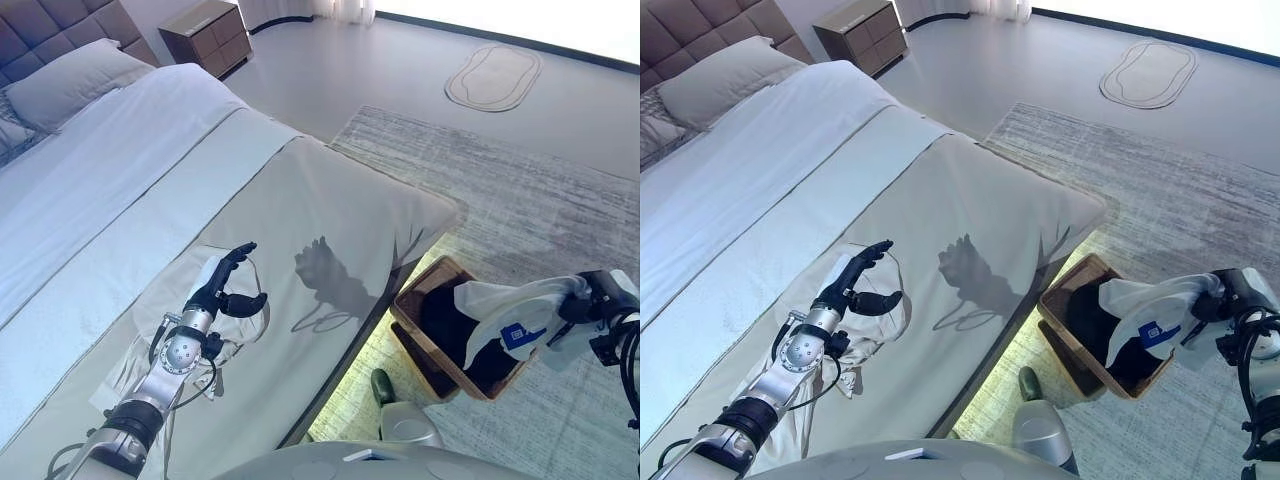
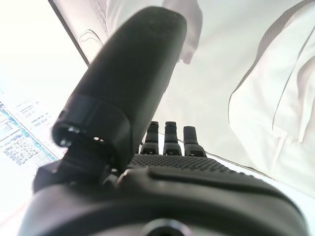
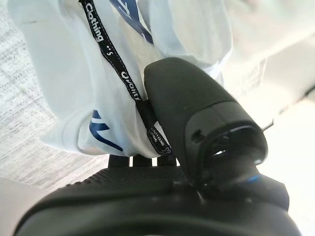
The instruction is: Pick up the clothes from the bed and place them into the basket
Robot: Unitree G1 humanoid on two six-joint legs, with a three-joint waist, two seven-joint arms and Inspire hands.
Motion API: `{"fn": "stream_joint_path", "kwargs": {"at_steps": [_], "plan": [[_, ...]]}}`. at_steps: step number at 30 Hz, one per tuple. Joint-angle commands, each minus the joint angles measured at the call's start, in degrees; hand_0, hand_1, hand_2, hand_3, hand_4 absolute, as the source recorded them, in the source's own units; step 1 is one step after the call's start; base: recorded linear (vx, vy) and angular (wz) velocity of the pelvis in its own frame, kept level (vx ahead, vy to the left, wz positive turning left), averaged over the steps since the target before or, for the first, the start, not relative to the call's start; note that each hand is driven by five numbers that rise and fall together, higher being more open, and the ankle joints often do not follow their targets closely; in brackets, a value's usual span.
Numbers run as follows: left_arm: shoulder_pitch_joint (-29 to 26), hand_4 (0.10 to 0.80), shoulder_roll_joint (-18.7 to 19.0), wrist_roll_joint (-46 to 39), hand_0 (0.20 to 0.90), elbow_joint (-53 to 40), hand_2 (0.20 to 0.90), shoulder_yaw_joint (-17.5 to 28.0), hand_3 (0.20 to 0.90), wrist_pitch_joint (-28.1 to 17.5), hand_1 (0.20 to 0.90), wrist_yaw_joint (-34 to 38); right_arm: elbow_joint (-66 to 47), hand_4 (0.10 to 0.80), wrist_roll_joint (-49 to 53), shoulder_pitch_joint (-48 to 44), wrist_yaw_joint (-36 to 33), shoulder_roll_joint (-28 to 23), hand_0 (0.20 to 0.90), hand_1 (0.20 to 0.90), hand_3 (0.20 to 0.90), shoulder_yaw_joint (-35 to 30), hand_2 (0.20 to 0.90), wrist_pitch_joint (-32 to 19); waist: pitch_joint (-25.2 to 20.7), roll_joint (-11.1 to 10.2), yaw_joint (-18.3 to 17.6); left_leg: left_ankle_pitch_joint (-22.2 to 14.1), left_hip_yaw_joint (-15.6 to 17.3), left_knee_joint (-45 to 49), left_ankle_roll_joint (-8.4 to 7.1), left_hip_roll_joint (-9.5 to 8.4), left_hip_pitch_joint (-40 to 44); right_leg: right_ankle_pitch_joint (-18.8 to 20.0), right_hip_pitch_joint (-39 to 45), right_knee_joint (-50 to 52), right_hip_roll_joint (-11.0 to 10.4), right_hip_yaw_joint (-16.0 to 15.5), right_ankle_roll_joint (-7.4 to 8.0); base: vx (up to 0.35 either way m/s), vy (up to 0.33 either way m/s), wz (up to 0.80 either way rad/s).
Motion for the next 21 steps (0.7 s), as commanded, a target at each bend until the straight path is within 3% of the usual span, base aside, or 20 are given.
{"fn": "stream_joint_path", "kwargs": {"at_steps": [1,21], "plan": [[-4.97,0.8,3.93,0.37,0.9,-4.4,0.9,1.43,0.9,-2.63,0.9,1.92,-0.14,0.8,-2.55,-6.12,-4.96,-1.67,0.9,0.9,0.9,-0.42,0.9,-2.86,-3.57,-4.49,0.67,-1.53,0.99,3.75,-0.55,0.35,-1.95,-4.55,0.98,4.95,-1.82,-0.1,3.46,0.0,0.0,0.0],[-4.23,0.8,4.5,0.18,0.9,-6.37,0.9,2.22,0.9,-2.54,0.9,2.46,1.32,0.8,-1.61,-6.17,-6.79,-0.01,0.9,0.9,0.9,-1.06,0.9,-1.29,-3.24,-5.34,1.64,-0.93,0.42,2.64,-0.62,0.69,-1.37,-4.5,1.83,4.56,-1.69,-0.43,3.51,0.0,-0.005,0.03]]}}
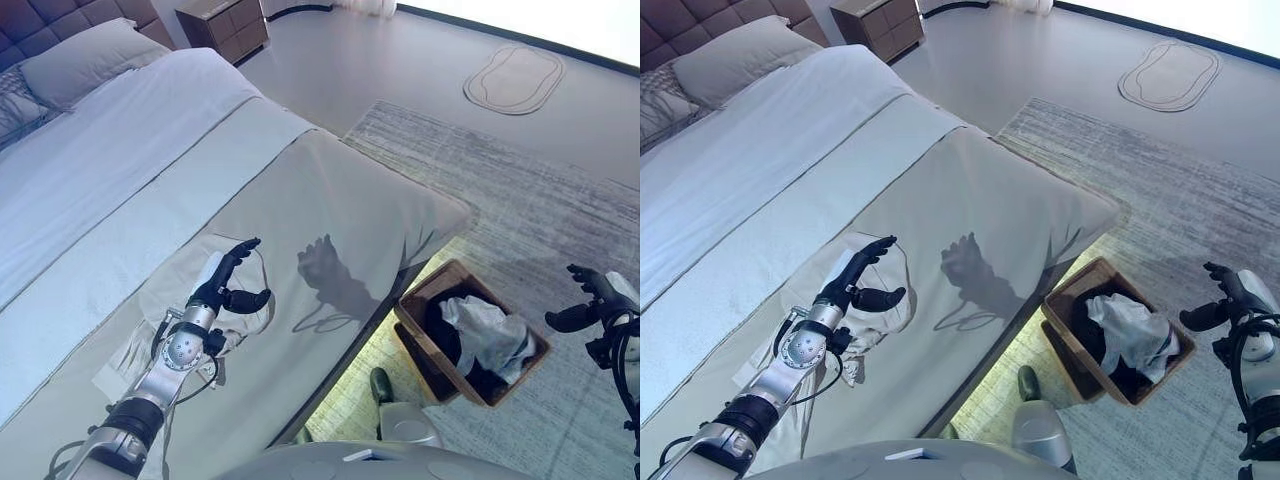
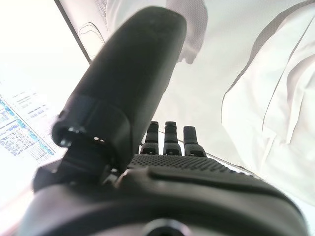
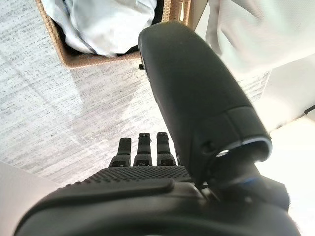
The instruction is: Pick up the clothes from the bed and place them into the basket
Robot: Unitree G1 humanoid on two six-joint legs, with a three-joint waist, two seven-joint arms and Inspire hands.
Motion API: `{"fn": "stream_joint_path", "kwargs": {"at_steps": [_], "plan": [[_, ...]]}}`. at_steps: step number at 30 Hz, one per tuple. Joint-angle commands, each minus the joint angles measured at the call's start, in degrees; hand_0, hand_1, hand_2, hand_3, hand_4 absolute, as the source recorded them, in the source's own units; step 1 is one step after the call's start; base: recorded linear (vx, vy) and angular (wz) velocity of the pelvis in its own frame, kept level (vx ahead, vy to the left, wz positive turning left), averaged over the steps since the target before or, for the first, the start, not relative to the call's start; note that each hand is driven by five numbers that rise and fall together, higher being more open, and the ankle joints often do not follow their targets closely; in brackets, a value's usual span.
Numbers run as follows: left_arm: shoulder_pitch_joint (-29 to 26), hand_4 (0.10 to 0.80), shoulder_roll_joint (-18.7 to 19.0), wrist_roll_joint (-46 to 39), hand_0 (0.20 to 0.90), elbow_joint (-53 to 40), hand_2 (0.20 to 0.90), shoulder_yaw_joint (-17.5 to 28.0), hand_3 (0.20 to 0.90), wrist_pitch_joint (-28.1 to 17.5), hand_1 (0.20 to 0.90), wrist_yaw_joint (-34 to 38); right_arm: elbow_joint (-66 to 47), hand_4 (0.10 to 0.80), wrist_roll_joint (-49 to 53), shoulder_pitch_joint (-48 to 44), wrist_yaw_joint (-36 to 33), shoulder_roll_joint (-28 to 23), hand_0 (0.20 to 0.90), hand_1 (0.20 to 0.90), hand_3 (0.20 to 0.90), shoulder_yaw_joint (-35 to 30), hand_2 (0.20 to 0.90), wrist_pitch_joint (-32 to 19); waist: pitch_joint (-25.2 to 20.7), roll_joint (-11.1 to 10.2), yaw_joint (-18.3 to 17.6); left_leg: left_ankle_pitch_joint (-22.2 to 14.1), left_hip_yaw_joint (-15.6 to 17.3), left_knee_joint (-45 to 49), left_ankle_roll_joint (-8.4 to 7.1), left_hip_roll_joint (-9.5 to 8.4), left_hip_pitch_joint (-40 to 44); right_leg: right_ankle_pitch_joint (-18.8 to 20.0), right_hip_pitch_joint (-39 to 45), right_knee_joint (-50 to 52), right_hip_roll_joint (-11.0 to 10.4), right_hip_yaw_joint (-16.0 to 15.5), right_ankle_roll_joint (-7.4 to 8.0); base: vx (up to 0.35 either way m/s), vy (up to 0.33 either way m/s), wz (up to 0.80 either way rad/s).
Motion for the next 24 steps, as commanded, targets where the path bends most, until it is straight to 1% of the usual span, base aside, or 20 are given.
{"fn": "stream_joint_path", "kwargs": {"at_steps": [1,5,7,9,10,12,17,18,19,21,24], "plan": [[-4.18,0.8,4.05,0.16,0.9,-3.86,0.9,2.24,0.9,-3.76,0.9,2.49,0.81,0.8,0.56,-5.76,-3.98,-0.65,0.9,0.9,0.9,-1.6,0.9,-2.49,-4.64,-3.31,0.19,-0.99,1.66,2.58,-0.55,0.74,-1.45,-4.61,1.24,4.5,-1.51,0.18,3.7,0.0,0.0,0.0],[-4.04,0.8,3.67,0.19,0.9,-3.79,0.9,2.54,0.9,-3.5,0.9,2.69,-1.39,0.8,0.52,-5.66,-4.11,-0.78,0.9,0.9,0.9,-1.62,0.9,-4.33,-4.71,-3.43,0.22,-0.92,1.47,2.37,-0.6,0.78,-1.14,-4.69,1.53,4.53,-1.57,0.08,3.66,0.024,0.01,0.01],[-3.85,0.8,3.45,0.22,0.9,-3.9,0.9,2.78,0.9,-3.15,0.9,2.83,-4.75,0.8,0.97,-5.77,-4.01,-1.02,0.9,0.9,0.9,-1.4,0.9,-3.91,-4.6,-3.52,0.3,-0.83,1.35,2.41,-0.65,0.8,-1.14,-4.78,1.61,4.69,-1.58,-0.06,3.58,0.0,0.0,0.0],[-3.76,0.8,3.23,0.26,0.9,-3.95,0.9,2.85,0.9,-2.81,0.9,2.97,-6.77,0.8,0.89,-5.93,-4.42,-1.01,0.9,0.9,0.9,-1.38,0.9,-4.23,-4.48,-3.59,0.4,-0.79,1.16,2.44,-0.66,0.81,-1.16,-4.9,1.67,4.84,-1.6,-0.23,3.51,0.0,0.0,0.0],[-3.63,0.8,2.88,0.34,0.9,-3.65,0.9,2.94,0.9,-2.54,0.9,3.25,-8.6,0.8,1.53,-6.25,-4.4,-1.03,0.9,0.9,0.9,-1.38,0.9,-5.36,-4.42,-3.66,0.58,-0.73,0.9,2.36,-0.64,0.77,-1.16,-5.04,1.78,4.96,-1.59,-0.43,3.42,0.0,0.0,0.0],[-3.14,0.8,2.44,0.56,0.9,-3.21,0.9,3.15,0.9,-2.65,0.9,3.44,-11.23,0.8,1.83,-7.11,-3.56,-0.96,0.9,0.9,0.9,-1.41,0.9,-4.95,-4.34,-3.75,0.96,-0.66,0.47,2.26,-0.65,0.72,-1.17,-5.23,2.0,5.01,-1.66,-0.8,3.34,0.026,0.031,0.03],[-1.48,0.8,1.21,1.52,0.9,-1.48,0.9,3.95,0.9,-3.2,0.9,4.6,-16.7,0.8,-2.58,-9.08,-5.19,-0.53,0.9,0.9,0.9,-0.04,0.9,-5.62,-4.18,-4.1,2.62,-0.42,-0.9,2.57,-0.67,0.48,-1.55,-6.07,2.59,5.68,-2.03,-2.3,3.04,0.028,0.035,0.13],[-1.07,0.8,1.03,1.66,0.9,-1.66,0.9,4.19,0.9,-3.3,0.9,5.11,-18.23,0.8,-5.02,-10.24,-5.76,-0.34,0.9,0.9,0.9,1.21,0.9,-5.82,-3.98,-4.28,3.58,-0.34,-1.75,2.75,-0.59,0.3,-2.0,-6.47,2.62,6.06,-2.11,-2.84,2.88,0.0,0.0,0.0],[-1.16,0.8,0.86,1.85,0.9,-1.64,0.9,4.18,0.9,-3.19,0.9,5.74,-18.99,0.8,-5.96,-11.46,-5.8,-0.17,0.9,0.9,0.9,2.37,0.9,-4.64,-3.8,-4.4,4.36,-0.27,-2.53,2.78,-0.55,0.12,-2.41,-6.65,2.65,6.2,-2.18,-3.31,2.79,-0.02,0.022,0.08],[-0.72,0.8,0.65,3.75,0.9,-0.96,0.9,4.53,0.9,-3.58,0.9,7.02,-18.86,0.8,-6.27,-15.13,-6.33,0.08,0.9,0.9,0.9,5.86,0.9,-3.89,-3.32,-4.63,6.28,-0.05,-4.47,2.94,-0.45,-0.45,-3.1,-7.0,3.12,6.28,-2.37,-4.3,2.47,0.016,0.027,0.3],[0.31,0.8,0.94,4.11,0.9,-0.38,0.9,5.0,0.9,-3.29,0.9,7.59,-18.53,0.8,-7.84,-18.84,-6.64,0.5,0.9,0.9,0.9,9.27,0.9,-3.19,-2.99,-4.81,8.1,-0.15,-6.2,3.64,-0.46,-0.96,-3.61,-7.64,3.73,6.72,-2.68,-5.45,2.06,0.057,0.03,0.28]]}}
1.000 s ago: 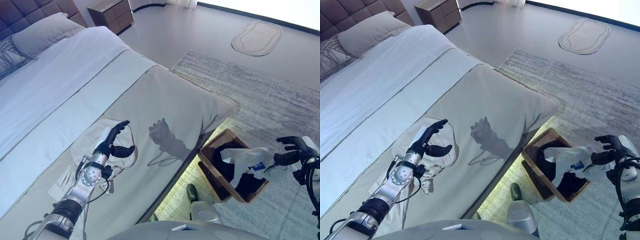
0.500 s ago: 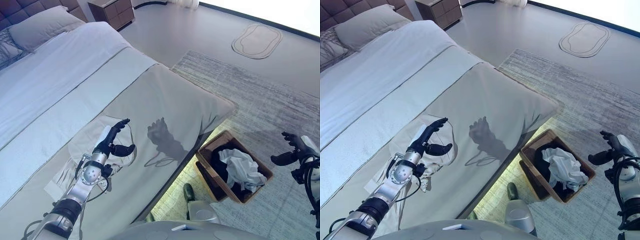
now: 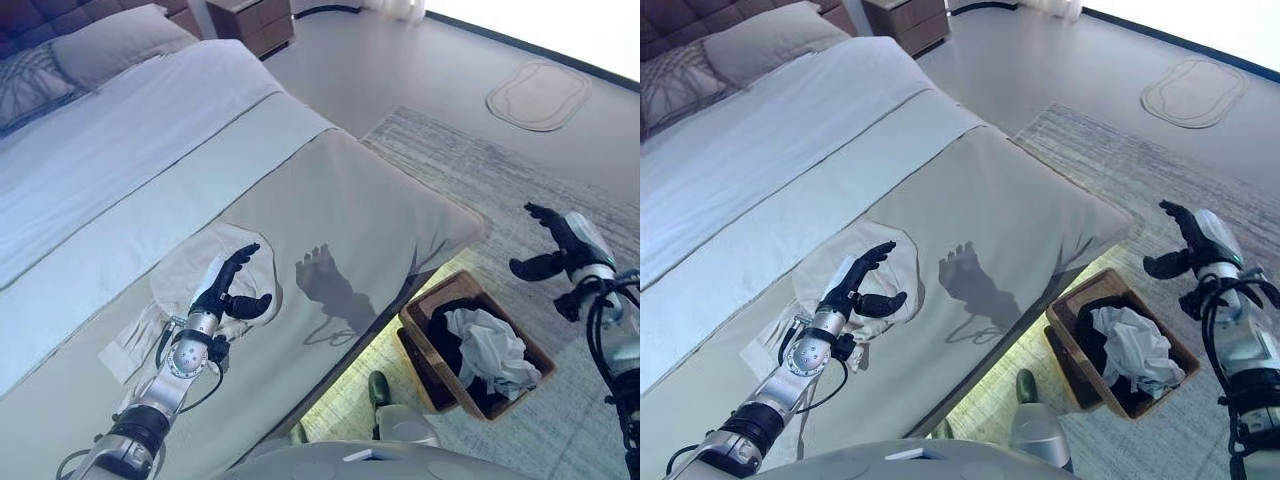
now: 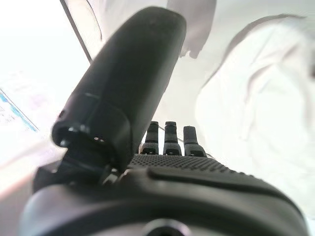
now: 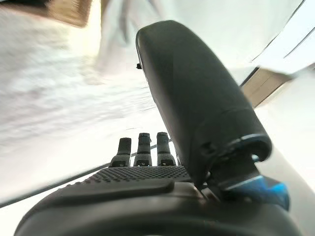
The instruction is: Pick up the clothes from the bed and place them into the basket
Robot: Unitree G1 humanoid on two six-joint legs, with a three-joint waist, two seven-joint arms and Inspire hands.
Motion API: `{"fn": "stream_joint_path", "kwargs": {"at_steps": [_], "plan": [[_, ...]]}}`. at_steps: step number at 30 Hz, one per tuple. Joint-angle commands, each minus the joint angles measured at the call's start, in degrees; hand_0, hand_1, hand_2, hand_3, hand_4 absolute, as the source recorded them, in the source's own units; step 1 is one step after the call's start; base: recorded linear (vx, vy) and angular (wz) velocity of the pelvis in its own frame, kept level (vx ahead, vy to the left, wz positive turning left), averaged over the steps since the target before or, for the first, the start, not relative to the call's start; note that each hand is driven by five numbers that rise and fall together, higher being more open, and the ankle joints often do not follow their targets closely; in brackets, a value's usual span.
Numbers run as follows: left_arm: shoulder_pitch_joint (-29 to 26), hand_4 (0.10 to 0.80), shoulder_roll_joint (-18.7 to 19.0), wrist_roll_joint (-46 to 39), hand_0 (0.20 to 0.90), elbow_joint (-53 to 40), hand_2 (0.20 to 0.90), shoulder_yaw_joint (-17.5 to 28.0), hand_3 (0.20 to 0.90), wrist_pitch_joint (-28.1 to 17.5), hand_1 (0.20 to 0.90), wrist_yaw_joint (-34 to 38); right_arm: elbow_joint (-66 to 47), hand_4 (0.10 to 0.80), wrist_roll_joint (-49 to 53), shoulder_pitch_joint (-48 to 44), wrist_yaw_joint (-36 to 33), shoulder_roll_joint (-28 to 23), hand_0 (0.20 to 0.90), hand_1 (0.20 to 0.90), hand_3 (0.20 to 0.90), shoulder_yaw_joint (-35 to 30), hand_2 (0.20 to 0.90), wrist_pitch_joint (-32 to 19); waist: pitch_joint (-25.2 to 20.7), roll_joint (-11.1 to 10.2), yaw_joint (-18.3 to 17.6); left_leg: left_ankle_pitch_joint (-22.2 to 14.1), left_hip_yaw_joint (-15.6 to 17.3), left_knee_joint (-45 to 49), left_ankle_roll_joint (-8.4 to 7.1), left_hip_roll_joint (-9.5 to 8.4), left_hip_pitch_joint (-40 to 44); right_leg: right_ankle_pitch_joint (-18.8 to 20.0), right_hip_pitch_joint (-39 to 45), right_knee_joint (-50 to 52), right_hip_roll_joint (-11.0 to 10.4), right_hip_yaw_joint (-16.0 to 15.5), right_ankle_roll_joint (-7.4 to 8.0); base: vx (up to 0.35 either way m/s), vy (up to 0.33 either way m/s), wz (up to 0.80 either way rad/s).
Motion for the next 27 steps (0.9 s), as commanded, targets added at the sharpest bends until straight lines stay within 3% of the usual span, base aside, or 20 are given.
{"fn": "stream_joint_path", "kwargs": {"at_steps": [1,11,12,18,24,27], "plan": [[-1.76,0.8,3.75,0.93,0.9,-0.93,0.9,4.85,0.9,-3.7,0.9,4.01,-1.87,0.8,-3.99,-11.49,-4.17,-0.05,0.9,0.9,0.9,2.7,0.9,-2.09,-3.52,-3.85,4.08,-1.4,-1.74,3.71,0.18,-1.09,-3.75,-7.89,1.58,7.0,-1.93,-1.39,1.79,0.073,0.037,0.28],[2.8,0.8,4.67,0.25,0.9,-1.64,0.9,8.86,0.9,-1.72,0.9,2.96,0.07,0.8,-5.37,-22.97,-1.32,1.83,0.9,0.9,0.9,13.06,0.9,-0.02,-1.82,-3.71,11.57,-2.01,-8.03,8.38,0.15,-3.07,-6.81,-12.34,3.0,12.65,-3.23,-7.37,-0.79,0.065,0.05,0.47],[3.16,0.8,5.18,-0.12,0.9,-2.51,0.9,8.8,0.9,-2.29,0.9,2.02,1.97,0.8,-5.04,-26.98,-1.54,1.49,0.9,0.9,0.9,15.59,0.9,1.13,-0.49,-3.12,14.06,-1.88,-10.41,10.42,-0.01,-3.95,-8.95,-13.5,2.19,15.09,-3.83,-9.52,-1.63,-0.046,0.091,0.49],[2.03,0.8,6.41,-2.28,0.9,-3.2,0.9,8.6,0.9,-2.56,0.9,2.31,5.65,0.8,-4.05,-37.92,-1.0,0.39,0.9,0.9,0.9,20.96,0.9,2.25,5.18,-1.56,18.39,-2.39,-14.84,16.34,0.16,-6.41,-15.25,-16.62,-2.36,22.72,-5.35,-13.53,-3.56,-0.144,0.058,0.51],[3.17,0.8,7.27,-2.77,0.9,-5.57,0.9,8.89,0.9,-4.68,0.9,2.97,8.21,0.8,-3.19,-45.54,-2.11,0.58,0.9,0.9,0.9,25.18,0.9,5.27,11.25,-0.31,22.77,-4.32,-16.84,24.64,0.89,-8.03,-21.76,-20.73,-7.34,34.7,-8.67,-16.74,-5.34,-0.1,0.022,0.37],[3.71,0.8,8.19,-1.43,0.9,-8.34,0.9,8.74,0.9,-5.45,0.9,3.6,9.04,0.8,-2.13,-49.5,-2.63,1.7,0.9,0.9,0.9,26.77,0.9,7.34,14.85,-0.19,25.24,-7.94,-17.11,32.18,1.44,-9.6,-26.49,-24.89,-10.85,43.35,-10.25,-17.03,-6.01,0.025,-0.062,0.27]]}}
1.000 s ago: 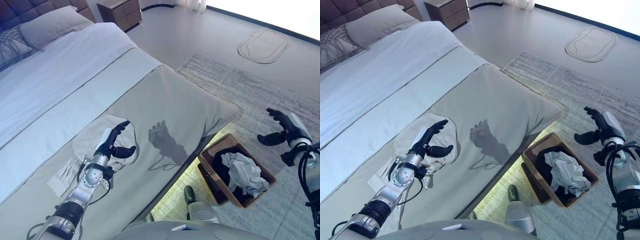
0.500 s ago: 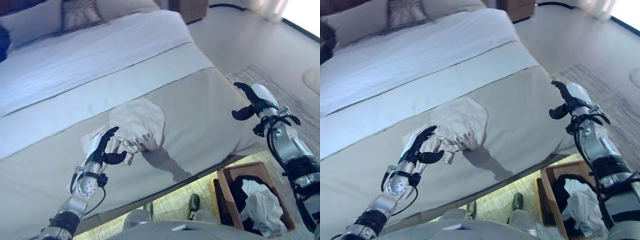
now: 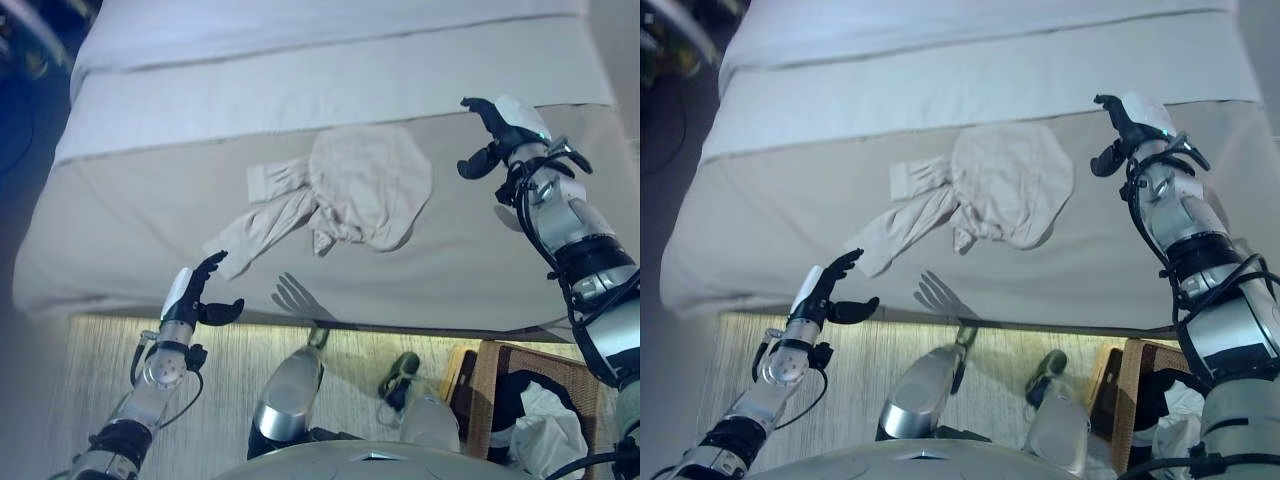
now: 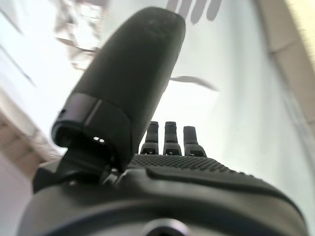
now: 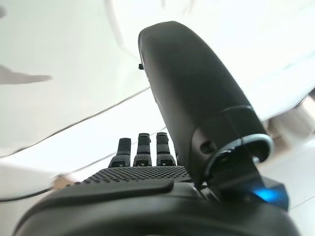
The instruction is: Pick up the clothes from the bed and place them into the basket
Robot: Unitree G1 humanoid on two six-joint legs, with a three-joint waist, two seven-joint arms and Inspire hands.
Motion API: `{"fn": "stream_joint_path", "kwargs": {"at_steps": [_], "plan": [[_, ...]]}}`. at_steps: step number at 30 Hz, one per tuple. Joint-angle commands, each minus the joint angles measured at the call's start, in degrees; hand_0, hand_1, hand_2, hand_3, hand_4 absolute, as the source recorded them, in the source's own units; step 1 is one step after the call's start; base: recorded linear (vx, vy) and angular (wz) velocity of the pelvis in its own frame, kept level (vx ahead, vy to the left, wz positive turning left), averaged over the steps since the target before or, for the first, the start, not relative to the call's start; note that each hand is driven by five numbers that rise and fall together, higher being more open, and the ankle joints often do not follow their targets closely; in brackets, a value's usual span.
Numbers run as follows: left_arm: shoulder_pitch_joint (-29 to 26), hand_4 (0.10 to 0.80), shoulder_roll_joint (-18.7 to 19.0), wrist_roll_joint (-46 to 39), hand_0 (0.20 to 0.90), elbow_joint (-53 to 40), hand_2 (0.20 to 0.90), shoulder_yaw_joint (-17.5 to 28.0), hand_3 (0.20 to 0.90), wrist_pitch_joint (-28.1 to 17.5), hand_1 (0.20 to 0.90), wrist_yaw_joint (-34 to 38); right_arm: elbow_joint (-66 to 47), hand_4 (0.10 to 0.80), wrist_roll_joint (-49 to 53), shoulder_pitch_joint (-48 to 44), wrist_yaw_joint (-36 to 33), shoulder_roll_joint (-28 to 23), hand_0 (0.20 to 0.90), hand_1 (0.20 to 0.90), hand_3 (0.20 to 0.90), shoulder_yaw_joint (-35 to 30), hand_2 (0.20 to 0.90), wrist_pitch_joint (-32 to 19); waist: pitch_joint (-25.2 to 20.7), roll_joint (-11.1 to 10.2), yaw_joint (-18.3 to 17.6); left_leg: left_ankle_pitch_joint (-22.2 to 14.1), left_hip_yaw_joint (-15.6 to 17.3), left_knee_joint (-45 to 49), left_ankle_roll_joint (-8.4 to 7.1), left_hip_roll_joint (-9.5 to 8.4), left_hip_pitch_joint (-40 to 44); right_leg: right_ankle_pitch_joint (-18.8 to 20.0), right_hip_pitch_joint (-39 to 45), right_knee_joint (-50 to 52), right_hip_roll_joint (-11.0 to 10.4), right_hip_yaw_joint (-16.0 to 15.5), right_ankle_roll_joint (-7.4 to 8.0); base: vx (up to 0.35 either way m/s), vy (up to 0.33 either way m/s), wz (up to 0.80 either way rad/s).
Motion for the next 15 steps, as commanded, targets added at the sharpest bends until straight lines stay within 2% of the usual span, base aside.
{"fn": "stream_joint_path", "kwargs": {"at_steps": [1,5,8,14,15], "plan": [[1.35,0.8,4.95,-0.9,0.9,-7.78,0.9,1.9,0.9,-5.61,0.9,2.84,-3.35,0.8,1.39,-8.92,-3.61,-1.46,0.9,0.9,0.9,2.45,0.9,0.52,-1.31,-0.43,1.95,-4.8,2.87,9.93,1.11,-1.5,-5.65,-7.39,2.56,9.59,3.73,0.34,-3.49,-0.027,0.002,0.21],[0.6,0.8,5.47,-1.65,0.9,-10.93,0.9,0.88,0.9,-6.07,0.9,4.3,-2.9,0.8,1.46,-12.33,-3.2,-0.49,0.9,0.9,0.9,4.29,0.9,2.78,1.79,0.56,3.32,-5.44,2.93,14.2,2.34,-3.48,-9.7,-9.2,-0.85,15.29,2.64,0.09,-4.11,-0.047,0.036,0.17],[0.95,0.8,6.02,-2.06,0.9,-13.61,0.9,0.43,0.9,-7.46,0.9,5.88,-2.25,0.8,1.82,-13.22,-3.54,-0.38,0.9,0.9,0.9,5.11,0.9,3.91,2.1,0.96,4.05,-6.1,3.11,17.22,3.13,-4.75,-13.67,-10.24,-4.28,18.65,2.29,-0.15,-4.46,-0.04,0.025,0.17],[1.15,0.8,6.81,-2.66,0.9,-16.38,0.9,-0.1,0.9,-8.89,0.9,8.28,-0.41,0.8,2.62,-13.95,-3.72,-0.03,0.9,0.9,0.9,5.96,0.9,4.42,2.1,1.0,4.98,-8.16,3.76,23.39,4.33,-5.82,-19.87,-11.9,-9.68,23.96,1.92,-0.51,-5.09,-0.019,0.007,0.11],[1.23,0.8,6.98,-3.25,0.9,-17.12,0.9,-0.35,0.9,-9.43,0.9,9.01,0.55,0.8,2.25,-14.21,-3.47,0.55,0.9,0.9,0.9,6.4,0.9,4.27,2.1,1.06,5.23,-8.99,3.83,25.74,4.82,-6.1,-22.04,-12.65,-11.7,25.98,2.08,-0.5,-5.6,-0.001,0.023,0.05]]}}
